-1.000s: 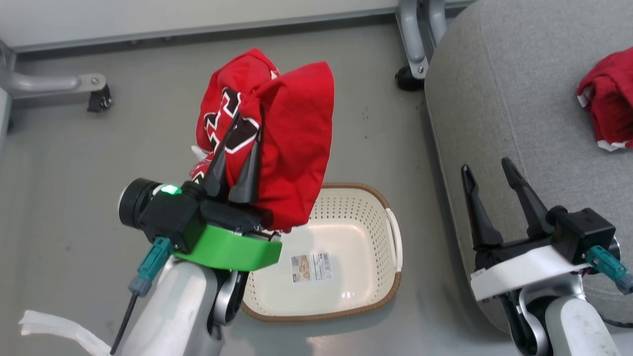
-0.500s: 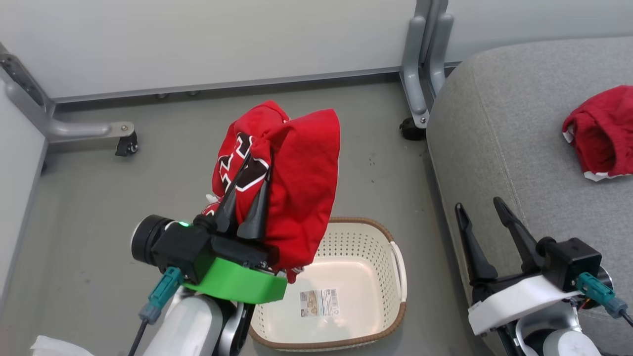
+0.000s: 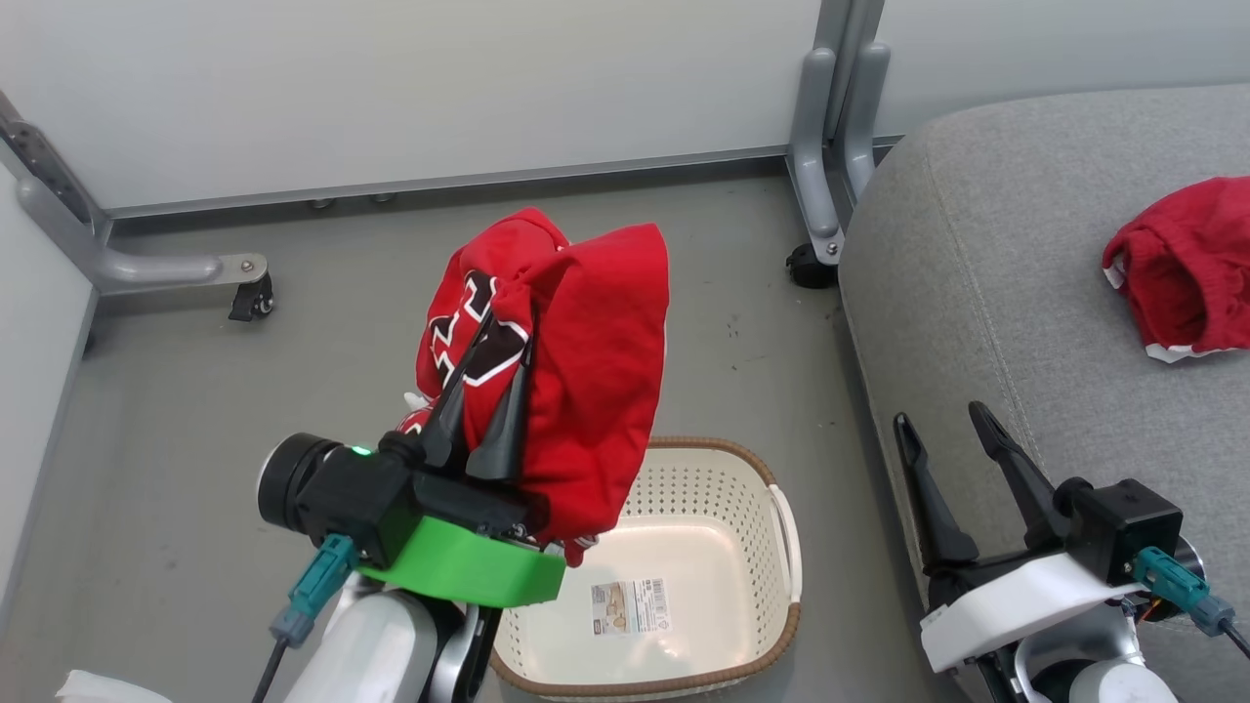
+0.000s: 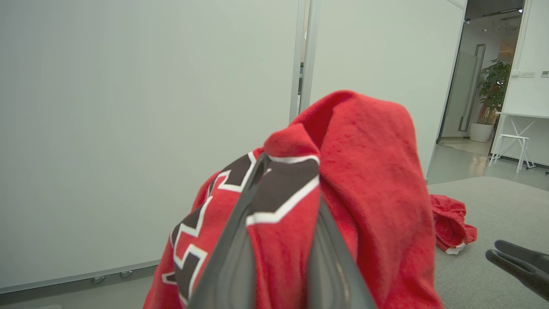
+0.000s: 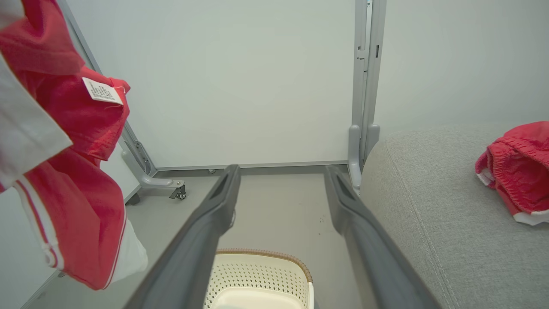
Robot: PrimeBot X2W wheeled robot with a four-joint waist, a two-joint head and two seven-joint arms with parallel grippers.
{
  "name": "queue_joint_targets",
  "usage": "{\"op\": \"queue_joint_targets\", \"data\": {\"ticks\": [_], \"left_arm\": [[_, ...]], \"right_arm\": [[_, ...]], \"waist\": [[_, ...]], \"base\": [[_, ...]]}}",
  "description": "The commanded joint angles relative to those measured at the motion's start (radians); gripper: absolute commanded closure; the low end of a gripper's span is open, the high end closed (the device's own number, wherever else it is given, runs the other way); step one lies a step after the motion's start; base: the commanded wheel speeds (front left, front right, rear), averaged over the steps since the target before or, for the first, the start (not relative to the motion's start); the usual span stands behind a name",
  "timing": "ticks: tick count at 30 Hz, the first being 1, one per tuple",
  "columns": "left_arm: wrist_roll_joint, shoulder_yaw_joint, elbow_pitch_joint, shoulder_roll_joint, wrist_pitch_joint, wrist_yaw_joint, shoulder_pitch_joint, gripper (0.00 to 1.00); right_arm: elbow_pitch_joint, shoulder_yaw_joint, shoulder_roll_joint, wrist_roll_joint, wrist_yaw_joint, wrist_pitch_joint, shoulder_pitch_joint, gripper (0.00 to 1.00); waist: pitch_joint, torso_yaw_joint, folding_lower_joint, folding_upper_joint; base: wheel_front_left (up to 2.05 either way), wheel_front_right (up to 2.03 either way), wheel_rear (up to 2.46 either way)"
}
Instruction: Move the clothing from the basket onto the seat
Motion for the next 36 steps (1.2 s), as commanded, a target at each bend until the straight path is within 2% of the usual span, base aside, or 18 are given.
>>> {"op": "queue_joint_targets", "data": {"ticks": [1, 9, 20, 34, 35, 36], "left_arm": [[-0.002, 0.000, -0.004, 0.009, 0.001, 0.009, 0.018, 1.00], [-0.001, -0.001, -0.012, 0.011, -0.004, 0.011, 0.003, 1.00], [-0.002, -0.011, -0.004, 0.011, -0.005, 0.010, -0.008, 1.00], [-0.003, -0.044, 0.011, 0.002, -0.006, -0.003, -0.029, 1.00], [-0.004, -0.047, 0.014, 0.001, -0.007, -0.004, -0.030, 1.00], [-0.005, -0.049, 0.016, 0.000, -0.007, -0.005, -0.031, 1.00]], "right_arm": [[-0.005, 0.004, -0.001, 0.002, 0.000, 0.002, 0.009, 0.00], [-0.036, 0.095, -0.020, 0.032, 0.000, 0.014, -0.043, 0.00], [-0.030, 0.432, -0.086, 0.196, 0.000, 0.050, -0.217, 0.00], [0.209, 0.657, -0.097, 0.271, 0.000, 0.029, -0.450, 0.00], [0.226, 0.668, -0.091, 0.282, 0.000, 0.021, -0.463, 0.46], [0.239, 0.674, -0.089, 0.286, 0.000, 0.017, -0.474, 0.71]], "waist": [[0.000, 0.000, 0.0001, -0.0001], [0.013, -0.003, 0.0001, -0.0001], [0.023, 0.009, 0.0001, -0.0001], [0.034, 0.031, 0.0001, -0.0001], [0.034, 0.033, 0.0001, -0.0001], [0.034, 0.035, 0.0001, -0.0001]], "base": [[0.00, 0.00, 0.00], [0.00, 0.00, 0.00], [0.00, 0.00, 0.00], [0.00, 0.00, 0.00], [0.00, 0.00, 0.00], [0.00, 0.00, 0.00]]}}
